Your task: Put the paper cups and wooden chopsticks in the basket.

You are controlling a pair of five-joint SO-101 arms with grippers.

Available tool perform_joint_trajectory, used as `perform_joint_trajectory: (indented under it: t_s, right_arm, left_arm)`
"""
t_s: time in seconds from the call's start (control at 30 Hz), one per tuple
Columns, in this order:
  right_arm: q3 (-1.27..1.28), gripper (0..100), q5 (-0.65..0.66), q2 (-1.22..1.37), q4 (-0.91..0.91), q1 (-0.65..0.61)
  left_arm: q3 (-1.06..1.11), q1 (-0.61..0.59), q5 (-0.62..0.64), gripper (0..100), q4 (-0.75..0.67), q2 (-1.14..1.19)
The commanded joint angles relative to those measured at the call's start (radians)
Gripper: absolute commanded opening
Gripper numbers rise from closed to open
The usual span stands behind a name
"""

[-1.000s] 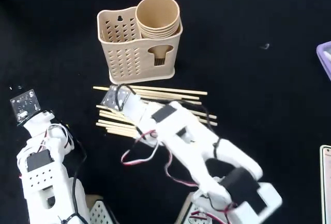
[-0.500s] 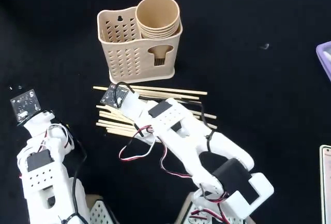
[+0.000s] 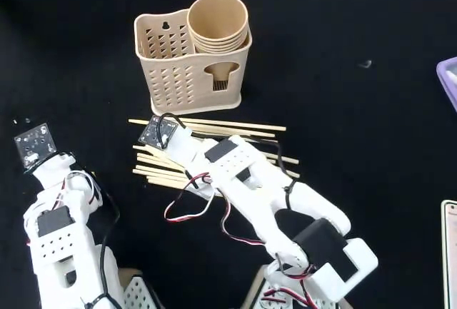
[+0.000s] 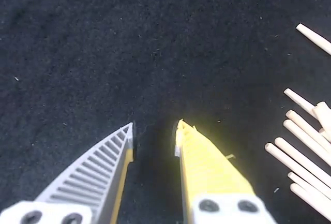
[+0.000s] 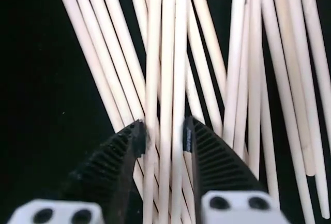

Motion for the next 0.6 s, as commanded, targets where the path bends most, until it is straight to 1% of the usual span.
perform_joint_trajectory:
  t_s: [0.0, 0.2, 0.57]
  right_arm:
    - [-0.022, 12.2, -0.006, 0.002, -0.014, 0.012]
    - [-0.022, 1.0, -0.006, -0.004, -0.008, 0.011]
    - [-0.025, 1.1, -0.005, -0.007, -0.006, 0.015]
  left_arm:
    - [-0.068, -0.007, 0.000, 14, -0.017, -0.015]
    - [-0.068, -0.007, 0.000, 14, -0.017, -0.015]
    - [-0.068, -0.007, 0.000, 14, -0.017, -0.015]
